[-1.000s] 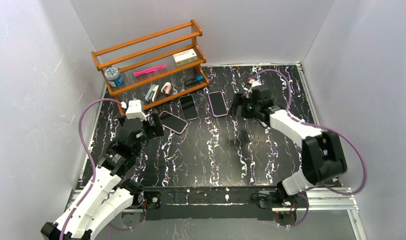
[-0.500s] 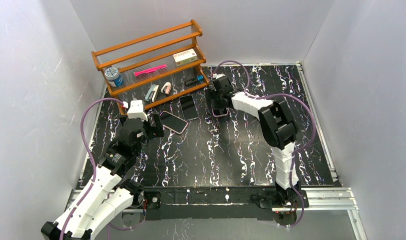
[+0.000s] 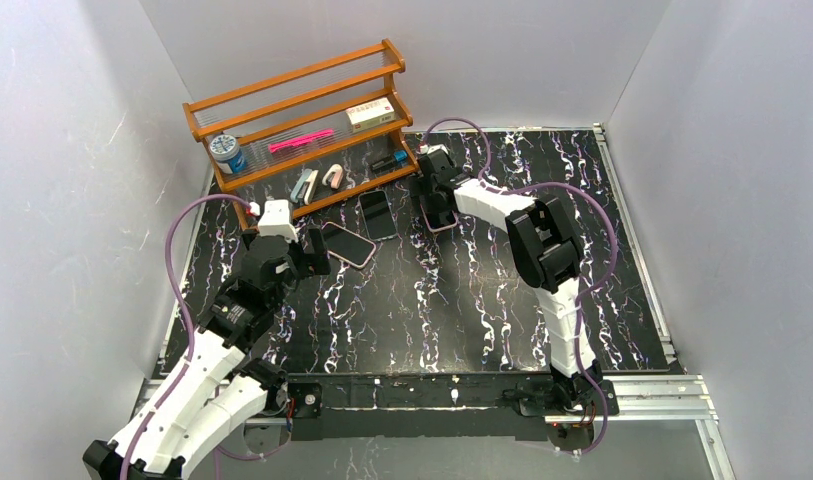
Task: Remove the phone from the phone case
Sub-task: Pick up the phone at the center of the board.
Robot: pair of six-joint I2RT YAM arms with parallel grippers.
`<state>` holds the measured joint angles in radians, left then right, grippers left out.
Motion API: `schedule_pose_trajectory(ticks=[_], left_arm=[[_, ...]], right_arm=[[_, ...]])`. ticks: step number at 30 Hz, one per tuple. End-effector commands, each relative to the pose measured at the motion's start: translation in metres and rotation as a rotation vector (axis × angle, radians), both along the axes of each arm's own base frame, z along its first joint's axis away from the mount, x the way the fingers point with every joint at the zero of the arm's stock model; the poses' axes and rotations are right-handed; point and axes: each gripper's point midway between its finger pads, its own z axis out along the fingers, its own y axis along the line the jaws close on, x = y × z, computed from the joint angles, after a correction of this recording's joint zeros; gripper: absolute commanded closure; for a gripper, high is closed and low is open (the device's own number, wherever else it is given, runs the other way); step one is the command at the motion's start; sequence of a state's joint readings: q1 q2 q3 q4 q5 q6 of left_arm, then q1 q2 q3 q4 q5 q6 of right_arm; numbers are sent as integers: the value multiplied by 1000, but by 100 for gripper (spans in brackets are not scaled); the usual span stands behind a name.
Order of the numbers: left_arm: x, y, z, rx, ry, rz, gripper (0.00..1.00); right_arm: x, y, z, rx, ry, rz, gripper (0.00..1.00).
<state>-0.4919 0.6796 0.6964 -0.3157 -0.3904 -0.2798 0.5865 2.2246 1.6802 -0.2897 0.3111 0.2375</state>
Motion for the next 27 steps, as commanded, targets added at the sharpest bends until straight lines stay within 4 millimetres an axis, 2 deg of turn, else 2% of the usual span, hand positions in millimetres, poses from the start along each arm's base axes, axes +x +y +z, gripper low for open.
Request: schedule_pose_trajectory(ticks=[1, 7, 10, 14, 20, 23, 24, 27], left_arm=[[2, -1, 8, -3, -13, -8, 2], [3, -5, 4, 0, 5, -23, 2], [5, -10, -2, -6, 33, -36, 2], [7, -27, -13, -26, 111, -95, 2], [9, -52, -17, -106, 186, -163, 2], [13, -61, -19, -164, 229, -144, 2], [14, -64, -20, -184, 244, -136, 2], [13, -80, -22, -235, 288, -183, 2]], right_arm=[[-1, -1, -7, -31, 22, 44, 1], [-8, 4, -30, -35, 92, 85, 1], [-12, -1, -38, -52, 111, 67, 6], [-26, -13, -38, -77, 138, 39, 23], [-59, -22, -25, -27, 138, 37, 58], [-79, -18, -12, 55, 126, 52, 73], [-87, -16, -14, 81, 136, 61, 76], [-107, -9, -2, 164, 126, 86, 84]])
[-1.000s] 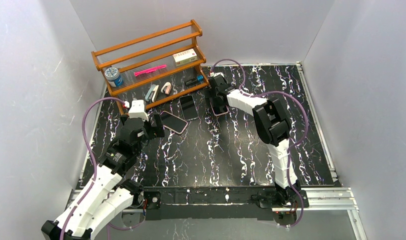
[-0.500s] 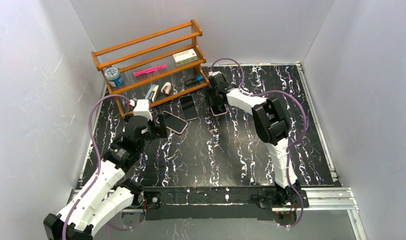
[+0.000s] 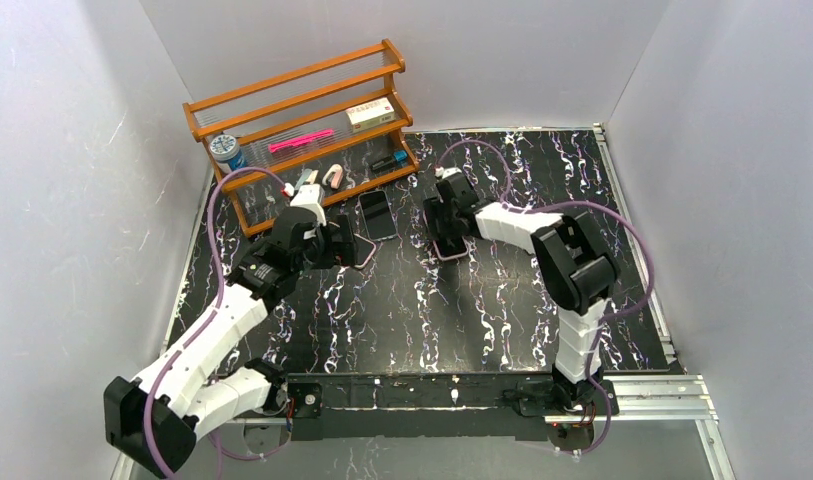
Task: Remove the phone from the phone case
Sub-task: Pick up the phone at the center of the board.
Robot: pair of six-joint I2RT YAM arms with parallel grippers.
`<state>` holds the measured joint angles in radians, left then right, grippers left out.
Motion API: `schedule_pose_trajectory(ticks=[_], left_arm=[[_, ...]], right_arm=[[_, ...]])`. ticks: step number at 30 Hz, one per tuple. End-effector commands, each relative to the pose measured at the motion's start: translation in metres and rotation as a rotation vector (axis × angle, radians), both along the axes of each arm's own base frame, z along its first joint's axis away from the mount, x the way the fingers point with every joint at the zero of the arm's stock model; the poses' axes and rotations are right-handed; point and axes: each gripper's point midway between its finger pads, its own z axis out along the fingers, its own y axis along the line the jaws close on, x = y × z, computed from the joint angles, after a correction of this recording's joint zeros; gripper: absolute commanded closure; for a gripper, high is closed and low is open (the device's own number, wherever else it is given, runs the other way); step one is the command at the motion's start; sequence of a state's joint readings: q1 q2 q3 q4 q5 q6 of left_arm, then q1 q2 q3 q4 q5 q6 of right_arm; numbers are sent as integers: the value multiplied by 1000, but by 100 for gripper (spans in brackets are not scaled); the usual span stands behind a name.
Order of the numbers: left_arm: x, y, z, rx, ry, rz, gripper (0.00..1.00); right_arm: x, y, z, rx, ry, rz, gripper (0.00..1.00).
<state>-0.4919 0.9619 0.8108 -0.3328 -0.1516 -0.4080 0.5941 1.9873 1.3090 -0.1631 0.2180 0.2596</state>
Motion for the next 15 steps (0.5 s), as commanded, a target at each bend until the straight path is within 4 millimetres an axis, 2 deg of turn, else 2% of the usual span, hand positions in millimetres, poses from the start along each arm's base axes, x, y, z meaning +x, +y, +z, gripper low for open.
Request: schedule_pose_trajectory(ticks=[1, 4, 9, 15], left_arm=[[-2, -25, 6, -124, 68, -46, 2], [-4, -41, 0, -187, 95, -90, 2], [-1, -62, -14, -309, 144, -95, 2], [8, -90, -24, -419, 198, -132, 2]], right_arm=[[-47, 11, 1, 113, 79, 40, 85], [-67, 13, 7, 195, 81, 45, 90], [-89, 24, 30, 382, 47, 66, 98], [-111, 37, 64, 556, -46, 141, 99]])
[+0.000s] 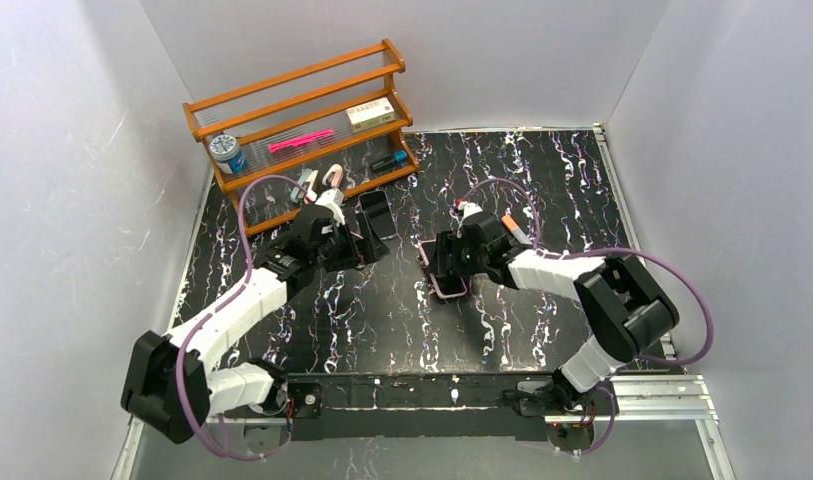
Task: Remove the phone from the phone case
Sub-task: Pick up the phone at the center of the board.
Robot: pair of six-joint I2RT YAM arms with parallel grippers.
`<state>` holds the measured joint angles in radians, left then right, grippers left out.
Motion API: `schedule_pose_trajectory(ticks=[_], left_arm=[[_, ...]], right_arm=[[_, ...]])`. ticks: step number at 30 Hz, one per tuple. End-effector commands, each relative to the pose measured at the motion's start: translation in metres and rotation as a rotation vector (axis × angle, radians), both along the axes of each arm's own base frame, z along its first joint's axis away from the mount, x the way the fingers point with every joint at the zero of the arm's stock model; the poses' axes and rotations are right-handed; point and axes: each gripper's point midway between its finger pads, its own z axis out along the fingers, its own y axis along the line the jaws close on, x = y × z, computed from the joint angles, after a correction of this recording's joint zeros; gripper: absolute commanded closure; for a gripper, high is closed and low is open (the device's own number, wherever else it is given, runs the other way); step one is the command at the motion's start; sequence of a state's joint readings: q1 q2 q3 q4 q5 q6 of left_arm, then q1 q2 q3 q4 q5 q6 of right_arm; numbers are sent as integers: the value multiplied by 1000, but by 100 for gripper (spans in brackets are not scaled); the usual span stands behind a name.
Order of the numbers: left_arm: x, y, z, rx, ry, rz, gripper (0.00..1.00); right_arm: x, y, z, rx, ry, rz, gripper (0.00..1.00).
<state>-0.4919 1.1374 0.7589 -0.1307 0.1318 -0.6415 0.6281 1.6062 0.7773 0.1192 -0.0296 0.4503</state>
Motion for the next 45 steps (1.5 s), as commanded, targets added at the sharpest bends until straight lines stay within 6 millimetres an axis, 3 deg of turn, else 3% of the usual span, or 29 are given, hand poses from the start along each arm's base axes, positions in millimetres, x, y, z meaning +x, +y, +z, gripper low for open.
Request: schedule_pose_trajectory(ticks=[1, 7, 15, 24, 30, 35, 38, 39, 45], left_arm=[[8, -27, 6, -125, 18, -38, 3], [15, -47, 10, -193, 14, -58, 8], [5, -73, 3, -263, 35, -123, 19], [5, -82, -3, -291, 42, -122, 31], [4, -87, -4, -325, 51, -123, 50], [4, -88, 3, -363, 34, -115, 76], [7, -84, 13, -396, -3, -80, 92], [8, -82, 15, -399, -11, -68, 99], [16, -70, 38, -461, -91, 13, 100]], right_arm=[[-5, 35, 58, 244, -133, 67, 99], [-20, 45, 88, 333, -253, 128, 99], [-34, 60, 125, 439, -373, 203, 99], [-43, 74, 137, 471, -422, 275, 99], [-43, 79, 143, 477, -443, 298, 99], [-45, 84, 146, 495, -439, 319, 97], [-46, 83, 144, 502, -427, 311, 88], [-47, 83, 145, 506, -425, 306, 80], [-49, 70, 159, 544, -438, 238, 21]])
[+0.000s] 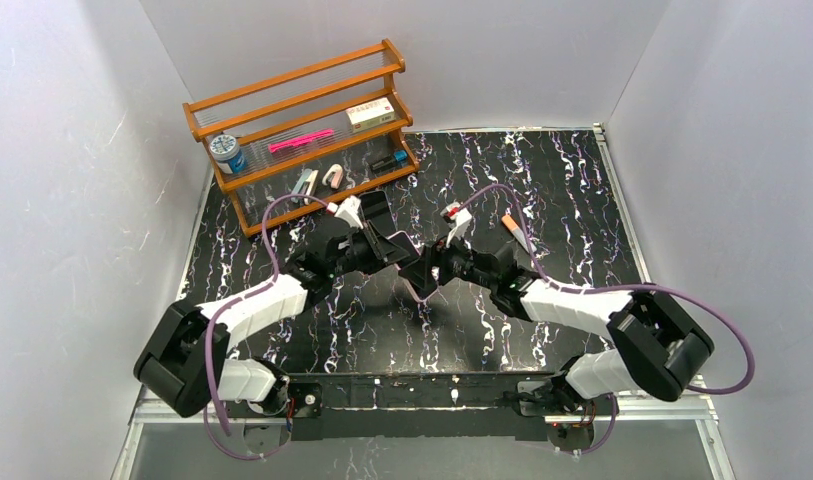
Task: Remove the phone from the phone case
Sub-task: Pick up the phone at the center of the board.
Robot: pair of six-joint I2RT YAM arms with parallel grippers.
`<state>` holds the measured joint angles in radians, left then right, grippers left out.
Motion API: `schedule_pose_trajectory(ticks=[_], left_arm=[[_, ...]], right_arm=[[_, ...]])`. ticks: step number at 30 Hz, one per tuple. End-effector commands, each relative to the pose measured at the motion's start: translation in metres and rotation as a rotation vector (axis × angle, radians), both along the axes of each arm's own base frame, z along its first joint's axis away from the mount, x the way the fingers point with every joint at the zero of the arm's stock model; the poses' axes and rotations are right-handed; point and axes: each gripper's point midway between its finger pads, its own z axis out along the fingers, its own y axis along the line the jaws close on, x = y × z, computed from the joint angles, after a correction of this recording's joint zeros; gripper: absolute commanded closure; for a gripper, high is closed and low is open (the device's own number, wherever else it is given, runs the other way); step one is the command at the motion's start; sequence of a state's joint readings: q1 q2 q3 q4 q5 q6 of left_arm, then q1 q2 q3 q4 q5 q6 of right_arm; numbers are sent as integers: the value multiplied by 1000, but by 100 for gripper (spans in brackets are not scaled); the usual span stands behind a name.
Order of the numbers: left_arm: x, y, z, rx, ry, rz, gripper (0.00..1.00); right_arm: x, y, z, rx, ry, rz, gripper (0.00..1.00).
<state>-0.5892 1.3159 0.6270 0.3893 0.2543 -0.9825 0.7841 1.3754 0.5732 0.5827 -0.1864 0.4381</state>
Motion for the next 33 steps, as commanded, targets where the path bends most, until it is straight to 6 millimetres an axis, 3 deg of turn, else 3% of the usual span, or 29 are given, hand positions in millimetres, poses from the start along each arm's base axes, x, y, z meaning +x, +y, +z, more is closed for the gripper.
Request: schedule_pose_trajectory(ticks=[1, 3, 11, 16, 22, 28, 33], left_arm=[[15, 12, 48, -104, -146, 91, 100], [19, 18, 58, -143, -159, 132, 100], [34, 51, 112, -365, -243, 288, 100], [31, 59, 148, -491, -288, 322, 100], [25, 63, 171, -612, -287, 325, 100], [22, 60, 173, -653, -261, 308, 100], [20, 59, 174, -669, -259, 298, 100]], right_arm=[[4, -2, 65, 203, -69, -52, 14], [3, -8, 72, 225, -63, -74, 2], [-12, -26, 94, 344, -26, -96, 1], [-21, -28, 101, 408, 5, -68, 2], [-32, -15, 111, 473, 25, 33, 17], [-37, -6, 130, 528, -15, 108, 34], [-38, -4, 147, 572, -51, 138, 39]])
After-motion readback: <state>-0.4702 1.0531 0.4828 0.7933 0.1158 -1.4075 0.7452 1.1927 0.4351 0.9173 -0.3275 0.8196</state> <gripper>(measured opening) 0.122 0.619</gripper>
